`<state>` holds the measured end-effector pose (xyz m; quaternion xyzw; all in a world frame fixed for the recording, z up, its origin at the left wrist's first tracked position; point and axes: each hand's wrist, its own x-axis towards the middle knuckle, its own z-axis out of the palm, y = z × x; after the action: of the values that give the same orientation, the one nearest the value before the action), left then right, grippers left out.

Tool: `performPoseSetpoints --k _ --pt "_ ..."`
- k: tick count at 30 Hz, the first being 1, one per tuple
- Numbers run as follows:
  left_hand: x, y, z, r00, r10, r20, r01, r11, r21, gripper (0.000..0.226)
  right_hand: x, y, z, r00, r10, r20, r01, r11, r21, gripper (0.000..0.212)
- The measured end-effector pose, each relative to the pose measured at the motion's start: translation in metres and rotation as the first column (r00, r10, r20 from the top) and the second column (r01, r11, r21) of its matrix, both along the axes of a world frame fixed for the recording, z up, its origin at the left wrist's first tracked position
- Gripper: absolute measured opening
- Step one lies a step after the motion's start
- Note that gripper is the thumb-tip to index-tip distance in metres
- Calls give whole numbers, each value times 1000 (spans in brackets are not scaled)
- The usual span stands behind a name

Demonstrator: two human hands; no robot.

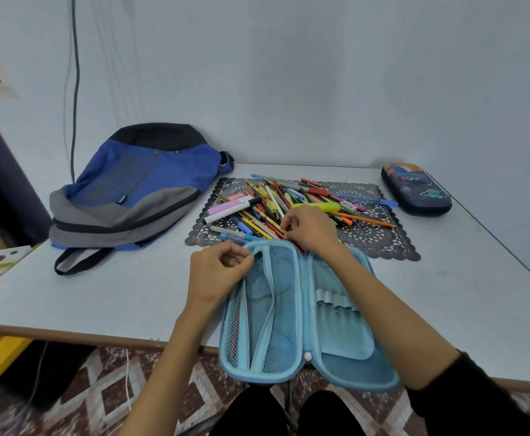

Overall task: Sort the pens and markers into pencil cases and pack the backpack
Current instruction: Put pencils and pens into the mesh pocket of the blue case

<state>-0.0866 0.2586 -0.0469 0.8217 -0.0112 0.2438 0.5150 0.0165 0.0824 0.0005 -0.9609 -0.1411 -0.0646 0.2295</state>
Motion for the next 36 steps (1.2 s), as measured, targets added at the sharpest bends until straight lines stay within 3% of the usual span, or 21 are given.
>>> performPoseSetpoints --k 7,16,25,28,30,32,34,36 --pt "-1 -2 0 999 1 32 -1 1000 2 13 10 12 2 994 3 -110 -16 993 -118 10" --pt "0 1 -2 999 -15 35 14 1000 16 5 3 19 9 995 -18 96 55 916 -397 3" --pt "1 1 -2 999 -13 44 11 999 46 8 3 15 12 984 95 152 -2 856 -517 38" --pt "2 1 -3 999 -9 37 8 999 34 8 7 7 8 993 49 107 -7 932 -362 24" --pt "2 2 -4 999 -11 37 10 1000 23 8 12 -2 7 998 21 52 -14 993 -120 10" --pt "2 3 -3 999 -8 38 8 1000 13 6 15 -11 11 999 42 -1 -42 982 184 5" --pt "2 3 -3 999 -7 40 6 1000 12 3 11 -17 21 990 121 -73 -67 856 513 10" --pt "2 2 -2 999 -5 33 5 1000 2 9 4 -23 31 970 205 -134 -35 656 754 13"
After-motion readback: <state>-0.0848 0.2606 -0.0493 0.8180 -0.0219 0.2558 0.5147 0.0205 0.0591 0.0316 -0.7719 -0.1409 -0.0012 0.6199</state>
